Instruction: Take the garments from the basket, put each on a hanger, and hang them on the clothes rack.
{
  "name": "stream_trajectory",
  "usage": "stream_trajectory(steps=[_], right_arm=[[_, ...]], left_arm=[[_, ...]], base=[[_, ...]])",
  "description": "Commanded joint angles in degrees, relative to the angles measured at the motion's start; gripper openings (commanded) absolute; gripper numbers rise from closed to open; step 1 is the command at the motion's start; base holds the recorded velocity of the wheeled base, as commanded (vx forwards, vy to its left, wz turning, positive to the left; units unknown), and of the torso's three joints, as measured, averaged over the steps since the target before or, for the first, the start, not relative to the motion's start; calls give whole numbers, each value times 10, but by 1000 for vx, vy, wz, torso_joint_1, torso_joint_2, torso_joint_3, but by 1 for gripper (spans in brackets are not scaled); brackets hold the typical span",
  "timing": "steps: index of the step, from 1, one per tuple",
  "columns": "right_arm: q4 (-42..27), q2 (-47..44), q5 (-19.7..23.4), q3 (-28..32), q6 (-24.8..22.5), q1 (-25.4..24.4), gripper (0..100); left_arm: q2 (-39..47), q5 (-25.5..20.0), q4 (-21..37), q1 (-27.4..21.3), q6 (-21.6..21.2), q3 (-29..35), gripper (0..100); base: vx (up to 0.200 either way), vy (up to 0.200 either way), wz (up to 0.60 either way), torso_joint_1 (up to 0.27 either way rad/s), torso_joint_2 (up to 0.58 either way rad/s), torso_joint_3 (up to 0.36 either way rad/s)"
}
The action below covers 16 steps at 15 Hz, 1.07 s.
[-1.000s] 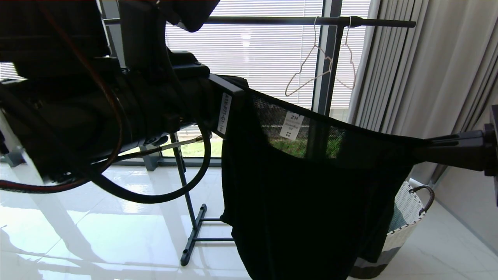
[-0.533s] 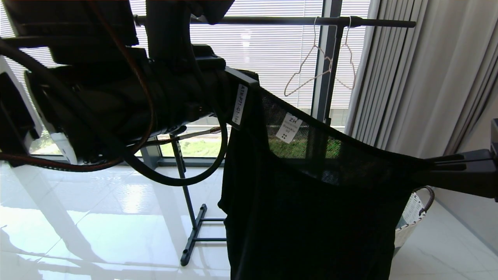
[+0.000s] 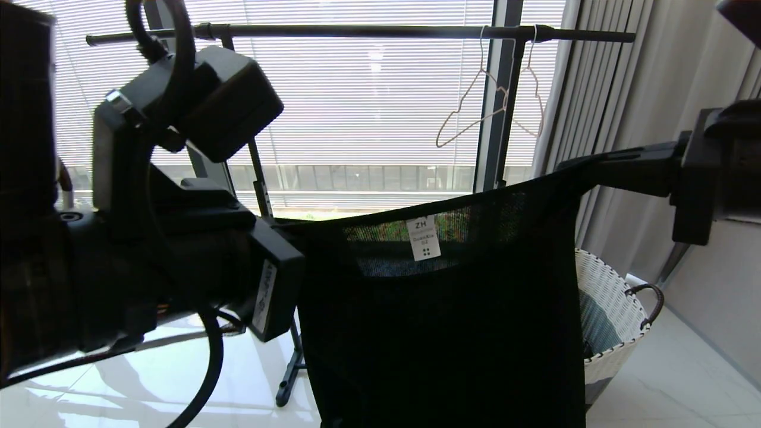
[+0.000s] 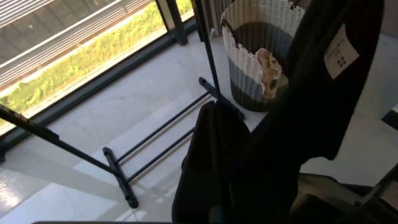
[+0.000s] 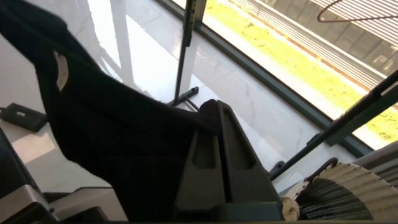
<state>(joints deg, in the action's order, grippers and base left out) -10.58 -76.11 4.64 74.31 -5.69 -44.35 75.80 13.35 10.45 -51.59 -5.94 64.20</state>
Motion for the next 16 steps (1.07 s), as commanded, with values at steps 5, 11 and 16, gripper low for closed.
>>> stream_trajectory(steps=[5, 11, 16], right_arm=[[4, -96, 1, 101, -2, 5, 0], [-10, -66, 0, 80, -2, 5, 0], [-76, 27, 3, 2, -2, 4, 0]], left_arm=[[-45, 0, 5, -108, 59, -48, 0], [-42, 4, 6, -84, 54, -44, 0], [-8, 19, -7, 24, 29, 32, 0]], base=[[0, 0, 0, 0, 0, 0], [0, 0, 0, 0, 0, 0], [0, 0, 0, 0, 0, 0]])
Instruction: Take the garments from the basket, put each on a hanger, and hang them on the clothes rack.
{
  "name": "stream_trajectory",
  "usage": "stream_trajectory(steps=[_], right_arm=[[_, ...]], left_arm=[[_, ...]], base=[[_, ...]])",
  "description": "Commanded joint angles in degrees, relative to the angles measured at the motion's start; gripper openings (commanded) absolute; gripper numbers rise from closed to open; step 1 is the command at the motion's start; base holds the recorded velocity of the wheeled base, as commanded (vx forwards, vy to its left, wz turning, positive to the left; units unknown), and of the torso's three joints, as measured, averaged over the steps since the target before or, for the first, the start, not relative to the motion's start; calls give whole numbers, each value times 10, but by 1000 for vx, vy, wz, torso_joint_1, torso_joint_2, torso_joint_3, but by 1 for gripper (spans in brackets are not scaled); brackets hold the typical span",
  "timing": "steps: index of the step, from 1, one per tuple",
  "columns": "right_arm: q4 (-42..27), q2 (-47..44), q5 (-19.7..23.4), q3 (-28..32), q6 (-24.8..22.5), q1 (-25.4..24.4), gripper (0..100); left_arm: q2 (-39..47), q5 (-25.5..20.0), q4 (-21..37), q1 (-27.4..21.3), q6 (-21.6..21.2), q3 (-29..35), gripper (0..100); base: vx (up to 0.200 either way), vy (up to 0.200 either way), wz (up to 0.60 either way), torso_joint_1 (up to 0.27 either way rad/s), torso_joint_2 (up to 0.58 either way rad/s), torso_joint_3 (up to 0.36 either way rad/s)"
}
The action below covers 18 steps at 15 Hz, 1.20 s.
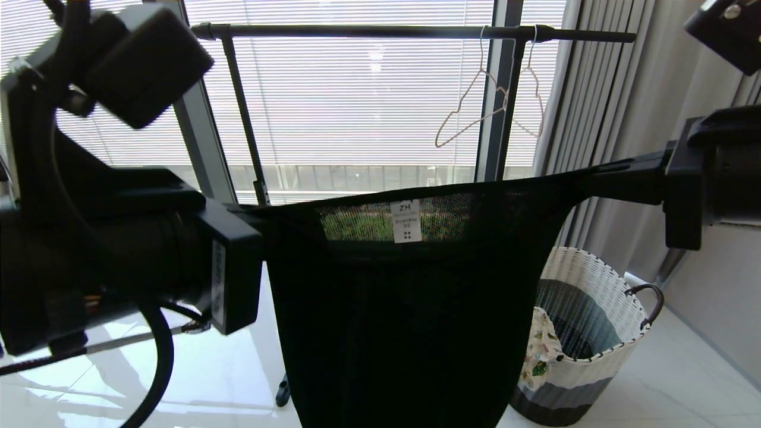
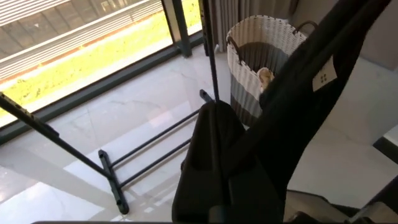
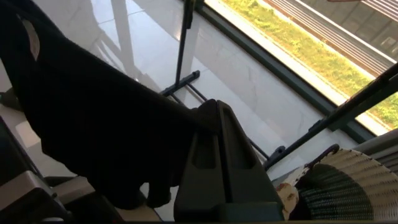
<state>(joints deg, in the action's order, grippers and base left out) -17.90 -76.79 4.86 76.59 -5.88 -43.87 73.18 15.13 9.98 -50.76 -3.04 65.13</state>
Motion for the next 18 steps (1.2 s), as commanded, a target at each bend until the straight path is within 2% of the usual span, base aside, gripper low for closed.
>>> stream_trajectory(steps=[1, 2, 3, 5, 8, 13, 14, 15, 16, 18], right_arm=[[-2, 38, 1, -29, -1, -2, 0], [-3, 38, -1, -30, -1, -3, 0], [-8, 39, -2, -30, 0, -4, 100], [-38, 51, 0, -31, -1, -9, 100], [-43, 86, 0, -66, 2, -10, 100], [-43, 127, 0, -105, 21, 28, 100], [-43, 132, -3, -113, 25, 46, 100], [-44, 136, -6, -123, 24, 84, 100], [-55, 139, -18, -134, 22, 136, 100], [-108, 144, -41, -137, 7, 239, 100]], left_arm=[[21, 1, -3, 15, -1, 29, 0], [23, 1, -4, 15, -1, 29, 0], [24, 1, -4, 15, -1, 26, 0], [25, 11, -4, 15, -2, 22, 0], [28, 52, -4, 16, -4, 18, 0], [28, 99, -3, 51, -4, -11, 0], [27, 111, -3, 58, -5, -12, 0], [22, 125, -3, 70, -6, -15, 0], [11, 137, -2, 95, -7, -24, 0], [-28, 133, -1, 161, -29, -49, 0]], base=[[0, 0, 0, 0, 0, 0], [0, 0, 0, 0, 0, 0], [0, 0, 0, 0, 0, 0], [0, 0, 0, 0, 0, 0], [0, 0, 0, 0, 0, 0], [0, 0, 0, 0, 0, 0], [0, 0, 0, 0, 0, 0], [0, 0, 0, 0, 0, 0], [0, 0, 0, 0, 0, 0], [0, 0, 0, 0, 0, 0]])
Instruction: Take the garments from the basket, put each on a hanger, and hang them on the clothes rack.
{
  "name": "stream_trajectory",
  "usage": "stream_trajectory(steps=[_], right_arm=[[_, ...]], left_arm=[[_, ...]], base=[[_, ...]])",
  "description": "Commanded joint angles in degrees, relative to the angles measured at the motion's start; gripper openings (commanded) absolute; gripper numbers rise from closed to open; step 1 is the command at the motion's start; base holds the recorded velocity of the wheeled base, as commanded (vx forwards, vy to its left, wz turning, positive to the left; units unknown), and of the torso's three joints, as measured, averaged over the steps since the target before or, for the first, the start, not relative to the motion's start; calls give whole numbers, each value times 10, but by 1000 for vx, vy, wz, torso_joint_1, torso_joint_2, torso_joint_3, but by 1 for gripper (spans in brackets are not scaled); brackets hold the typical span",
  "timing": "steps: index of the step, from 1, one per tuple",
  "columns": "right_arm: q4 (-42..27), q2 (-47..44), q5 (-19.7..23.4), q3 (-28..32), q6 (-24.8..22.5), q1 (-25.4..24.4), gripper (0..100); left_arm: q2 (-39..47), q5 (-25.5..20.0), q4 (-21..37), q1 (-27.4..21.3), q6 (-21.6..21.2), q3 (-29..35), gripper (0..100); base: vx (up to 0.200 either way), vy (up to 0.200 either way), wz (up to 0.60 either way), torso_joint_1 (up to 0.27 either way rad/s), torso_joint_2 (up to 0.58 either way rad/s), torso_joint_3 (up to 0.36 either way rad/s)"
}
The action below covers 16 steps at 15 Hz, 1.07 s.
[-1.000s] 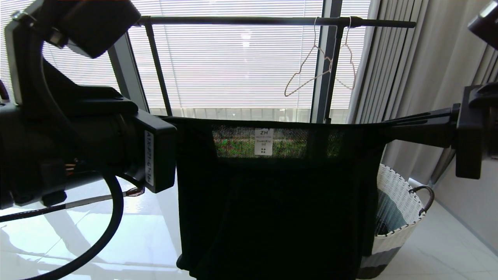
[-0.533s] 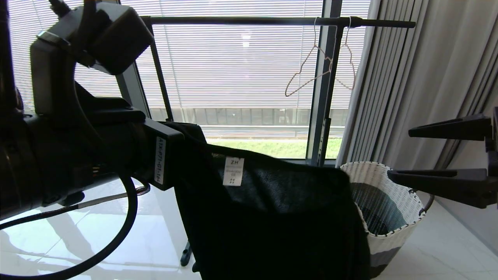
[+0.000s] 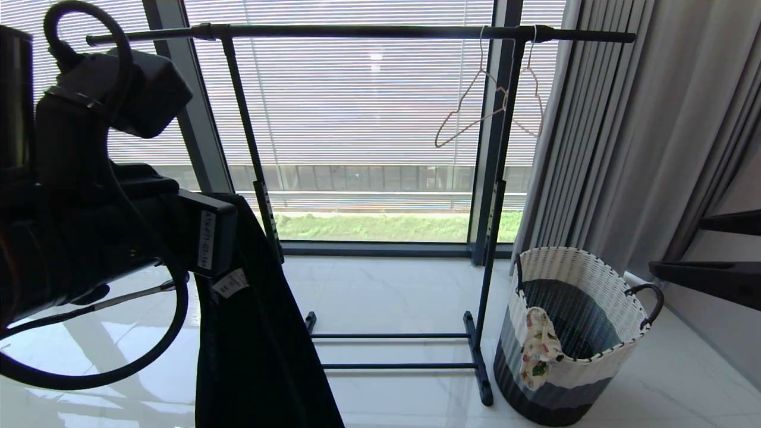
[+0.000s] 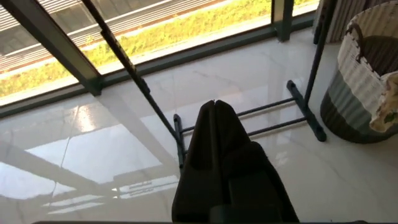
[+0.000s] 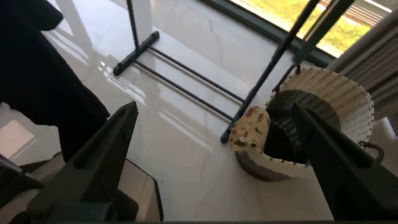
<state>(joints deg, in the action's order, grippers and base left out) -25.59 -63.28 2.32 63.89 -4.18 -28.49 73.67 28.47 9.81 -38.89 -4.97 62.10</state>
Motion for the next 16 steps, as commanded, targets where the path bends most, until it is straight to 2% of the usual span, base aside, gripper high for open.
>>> stream_trajectory(steps=[1, 2, 4, 6, 10, 16], right_arm=[[-38, 11, -19, -11, -16, 115, 100], [-38, 12, -21, -25, -19, 170, 100], [-35, 17, -38, -51, -51, 212, 100], [-17, 38, -43, -89, -90, 218, 100], [67, 51, -43, -148, -98, 219, 100], [76, 67, -67, -168, -135, 219, 100]], left_arm=[[-42, -7, 1, 78, -20, -28, 0], [-59, -29, 1, 158, -33, -50, 0], [-69, -48, -3, 220, -32, -92, 0], [-76, -48, -25, 223, -32, -120, 0], [-73, -47, -49, 225, -32, -140, 0], [-76, -47, -49, 225, -32, -146, 0]], base=[[0, 0, 0, 0, 0, 0], [0, 0, 0, 0, 0, 0], [0, 0, 0, 0, 0, 0], [0, 0, 0, 0, 0, 0], [0, 0, 0, 0, 0, 0], [0, 0, 0, 0, 0, 0]])
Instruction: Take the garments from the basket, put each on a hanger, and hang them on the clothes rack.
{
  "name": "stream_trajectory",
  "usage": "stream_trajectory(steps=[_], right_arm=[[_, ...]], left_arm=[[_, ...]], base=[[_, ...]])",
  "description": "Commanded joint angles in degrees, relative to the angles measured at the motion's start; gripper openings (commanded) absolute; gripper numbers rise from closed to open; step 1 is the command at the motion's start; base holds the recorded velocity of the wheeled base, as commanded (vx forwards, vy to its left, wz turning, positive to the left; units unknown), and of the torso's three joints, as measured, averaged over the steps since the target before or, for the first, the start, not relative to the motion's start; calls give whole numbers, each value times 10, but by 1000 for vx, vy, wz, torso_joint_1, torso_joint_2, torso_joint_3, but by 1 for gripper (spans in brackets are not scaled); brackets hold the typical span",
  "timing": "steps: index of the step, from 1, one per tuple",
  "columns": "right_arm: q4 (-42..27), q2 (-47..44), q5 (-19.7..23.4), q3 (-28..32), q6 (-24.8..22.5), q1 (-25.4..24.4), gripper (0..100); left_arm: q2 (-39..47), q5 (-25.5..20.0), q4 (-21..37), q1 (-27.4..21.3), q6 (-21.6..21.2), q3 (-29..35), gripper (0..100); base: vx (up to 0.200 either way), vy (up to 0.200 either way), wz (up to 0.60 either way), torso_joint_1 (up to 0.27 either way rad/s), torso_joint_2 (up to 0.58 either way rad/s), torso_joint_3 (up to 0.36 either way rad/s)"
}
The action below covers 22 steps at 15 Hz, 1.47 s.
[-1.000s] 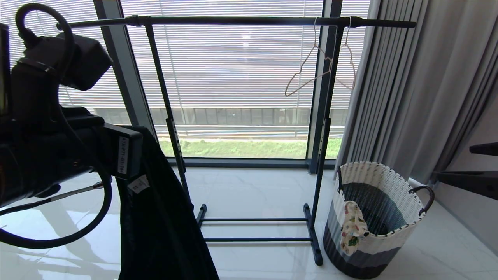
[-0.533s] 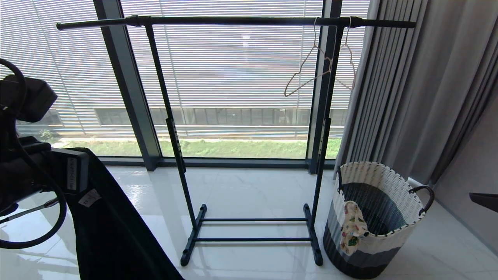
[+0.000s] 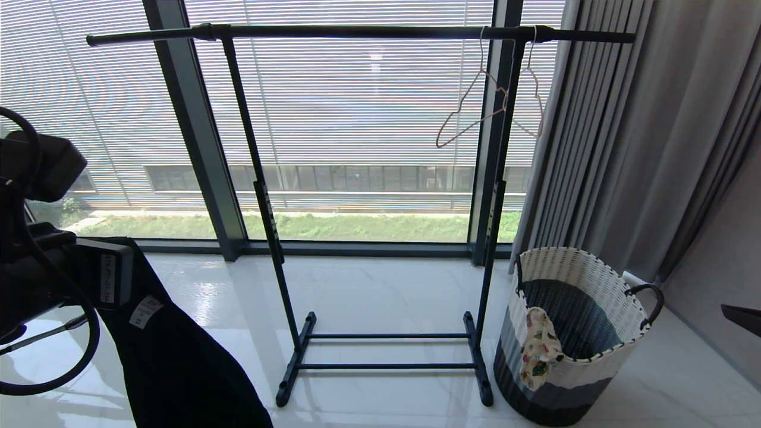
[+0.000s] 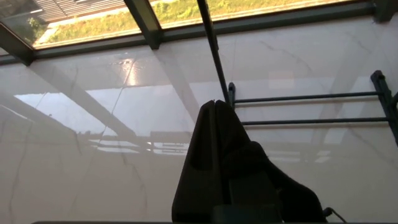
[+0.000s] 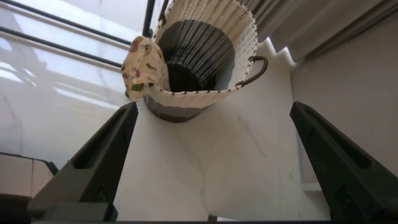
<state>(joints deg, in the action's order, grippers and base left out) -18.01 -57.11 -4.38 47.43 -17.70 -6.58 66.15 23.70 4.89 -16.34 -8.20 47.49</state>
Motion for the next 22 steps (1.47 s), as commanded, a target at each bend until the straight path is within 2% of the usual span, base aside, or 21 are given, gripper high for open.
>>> stream_trajectory(steps=[1, 7, 12, 17, 22], right_arm=[[0, 4, -1, -3, -1, 0, 100], [2, 2, -18, 1, 42, 0, 100], [41, -6, -14, 1, 69, -1, 100], [84, -22, -13, 1, 117, -1, 100], [92, -26, -14, 0, 120, -1, 100]], left_arm=[[-1, 0, -1, 0, -1, 0, 0], [-3, 1, -22, 0, -1, 0, 0], [-20, 4, -22, 0, -14, -22, 0], [-30, 5, -23, 0, -28, -26, 0], [-30, 5, -23, 0, -28, -26, 0]], base=[[0, 0, 0, 0, 0, 0], [0, 0, 0, 46, -138, -94], [0, 0, 0, 160, -439, -275], [0, 0, 0, 199, -475, -282], [0, 0, 0, 219, -496, -283]])
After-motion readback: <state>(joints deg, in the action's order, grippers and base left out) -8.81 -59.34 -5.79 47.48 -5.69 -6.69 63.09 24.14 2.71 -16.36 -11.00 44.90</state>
